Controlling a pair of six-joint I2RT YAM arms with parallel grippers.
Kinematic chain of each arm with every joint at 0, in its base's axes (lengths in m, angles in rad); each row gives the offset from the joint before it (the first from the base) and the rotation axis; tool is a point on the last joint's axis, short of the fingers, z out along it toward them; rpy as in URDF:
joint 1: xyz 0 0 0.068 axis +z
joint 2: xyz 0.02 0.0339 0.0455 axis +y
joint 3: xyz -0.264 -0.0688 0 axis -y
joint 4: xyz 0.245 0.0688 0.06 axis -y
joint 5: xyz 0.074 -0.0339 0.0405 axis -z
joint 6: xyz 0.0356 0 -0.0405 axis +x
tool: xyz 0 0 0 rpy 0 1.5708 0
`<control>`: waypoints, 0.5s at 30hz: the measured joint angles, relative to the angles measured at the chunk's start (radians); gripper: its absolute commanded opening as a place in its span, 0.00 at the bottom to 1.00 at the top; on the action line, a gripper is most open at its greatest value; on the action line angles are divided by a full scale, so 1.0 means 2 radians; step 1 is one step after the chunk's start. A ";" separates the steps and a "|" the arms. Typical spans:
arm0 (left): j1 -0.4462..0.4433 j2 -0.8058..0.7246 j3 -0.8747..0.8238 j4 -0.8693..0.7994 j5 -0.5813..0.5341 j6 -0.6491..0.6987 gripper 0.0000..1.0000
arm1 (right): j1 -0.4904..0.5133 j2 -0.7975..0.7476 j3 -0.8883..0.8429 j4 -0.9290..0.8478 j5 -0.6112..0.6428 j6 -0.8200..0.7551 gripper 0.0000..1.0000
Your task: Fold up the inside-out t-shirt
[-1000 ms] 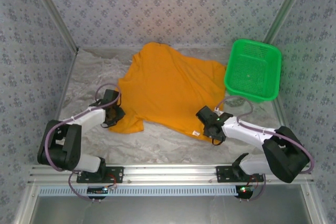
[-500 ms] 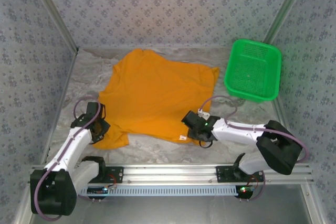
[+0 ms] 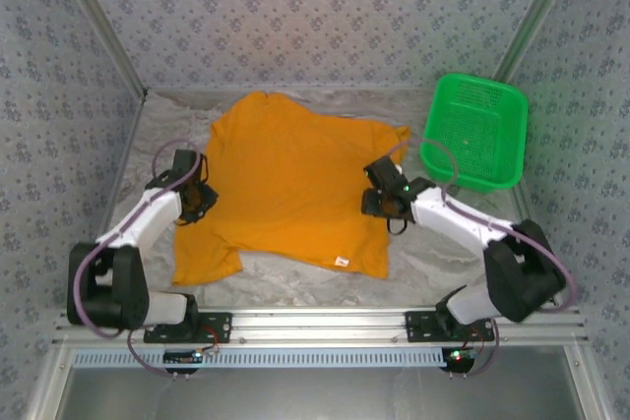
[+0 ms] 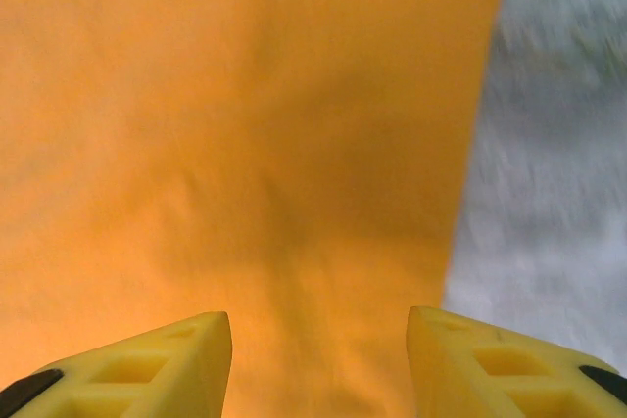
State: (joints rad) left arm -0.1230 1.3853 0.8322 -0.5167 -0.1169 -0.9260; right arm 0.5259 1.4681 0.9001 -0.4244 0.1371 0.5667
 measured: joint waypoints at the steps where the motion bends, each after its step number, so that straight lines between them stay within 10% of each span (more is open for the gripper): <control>1: -0.002 0.021 0.013 0.008 0.000 0.000 0.28 | -0.014 0.020 0.011 0.015 -0.008 -0.014 0.35; 8: 0.000 0.147 0.057 0.074 0.002 0.010 0.27 | -0.075 0.165 0.094 0.059 -0.061 -0.074 0.20; 15: 0.022 0.268 0.195 0.066 0.019 0.031 0.24 | -0.014 0.156 0.062 0.052 -0.058 -0.079 0.14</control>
State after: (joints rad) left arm -0.0792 1.9205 1.2213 -0.3855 -0.0784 -0.8646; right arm 0.4988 1.7802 1.0248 -0.3199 0.0204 0.4080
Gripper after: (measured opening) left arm 0.249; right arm 0.155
